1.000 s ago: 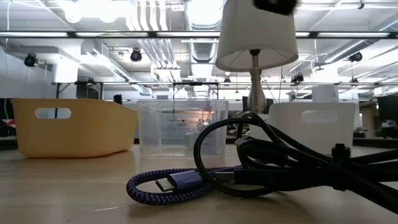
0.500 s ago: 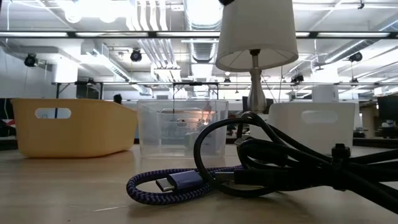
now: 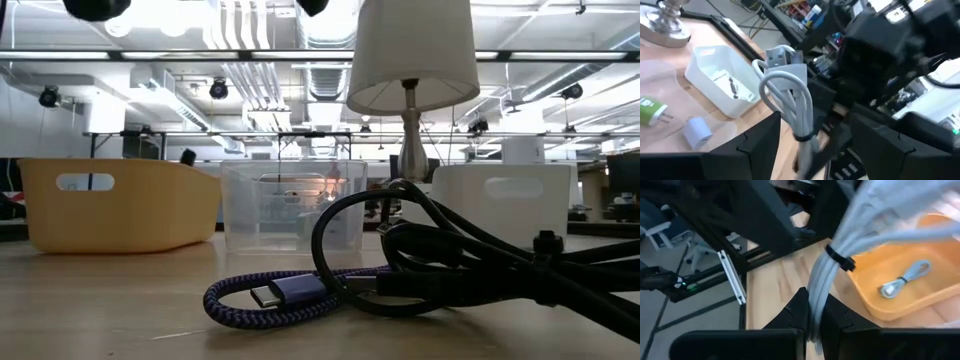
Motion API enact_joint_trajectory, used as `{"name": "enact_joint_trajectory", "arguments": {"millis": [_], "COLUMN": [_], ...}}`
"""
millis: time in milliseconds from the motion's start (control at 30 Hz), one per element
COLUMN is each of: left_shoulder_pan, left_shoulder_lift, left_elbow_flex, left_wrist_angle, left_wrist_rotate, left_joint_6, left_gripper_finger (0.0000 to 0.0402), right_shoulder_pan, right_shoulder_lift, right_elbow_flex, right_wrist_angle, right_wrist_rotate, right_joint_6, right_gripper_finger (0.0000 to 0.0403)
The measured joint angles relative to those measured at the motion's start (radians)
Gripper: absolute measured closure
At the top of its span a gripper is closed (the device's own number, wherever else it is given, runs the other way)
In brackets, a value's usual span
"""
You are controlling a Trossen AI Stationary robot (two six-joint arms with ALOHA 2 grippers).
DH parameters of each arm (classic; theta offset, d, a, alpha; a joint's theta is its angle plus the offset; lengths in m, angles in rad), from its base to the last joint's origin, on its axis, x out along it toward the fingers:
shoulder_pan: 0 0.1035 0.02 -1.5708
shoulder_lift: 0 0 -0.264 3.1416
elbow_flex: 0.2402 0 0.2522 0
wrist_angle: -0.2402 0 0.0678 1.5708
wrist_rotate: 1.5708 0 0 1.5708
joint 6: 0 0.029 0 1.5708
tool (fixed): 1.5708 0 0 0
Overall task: Pick and place items into bin
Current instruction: Put the white charger cable into the yellow bin
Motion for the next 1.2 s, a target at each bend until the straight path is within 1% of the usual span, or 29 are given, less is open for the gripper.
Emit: {"name": "enact_joint_trajectory", "arguments": {"millis": [200,267,367,433,533,700,867,1033,1200], "left_shoulder_pan": [0.001,0.002,-0.001,-0.003,0.000,0.000,0.007,0.020,0.026], "left_shoulder_lift": [0.004,0.003,-0.020,-0.042,-0.066,-0.078,-0.066,-0.061,-0.060], "left_elbow_flex": [-0.007,-0.011,-0.013,-0.013,-0.015,-0.017,-0.017,-0.017,-0.017], "left_wrist_angle": [-0.009,-0.010,-0.058,-0.086,-0.133,-0.184,-0.182,-0.165,-0.164], "left_wrist_rotate": [0.019,0.012,0.019,0.019,0.017,0.010,0.009,0.008,0.011], "left_joint_6": [-0.002,-0.006,-0.009,-0.010,-0.010,-0.036,-0.036,-0.028,-0.023], "left_gripper_finger": [0.0176,0.0176,0.0176,0.0176,0.0176,0.0176,0.0176,0.0176,0.0176], "right_shoulder_pan": [-0.010,-0.009,-0.006,-0.009,-0.011,-0.008,-0.009,-0.008,-0.008], "right_shoulder_lift": [0.060,0.076,0.092,0.098,0.107,0.109,0.110,0.111,0.114], "right_elbow_flex": [0.094,0.136,0.197,0.231,0.267,0.279,0.274,0.272,0.270], "right_wrist_angle": [-0.045,-0.127,-0.288,-0.339,-0.369,-0.379,-0.373,-0.340,-0.325], "right_wrist_rotate": [-0.032,0.012,0.109,0.128,0.170,0.231,0.230,0.151,0.148], "right_joint_6": [-0.016,-0.007,0.004,0.001,-0.001,0.004,0.000,-0.002,0.001], "right_gripper_finger": [0.0390,0.0390,0.0390,0.0390,0.0390,0.0390,0.0390,0.0390,0.0390]}}
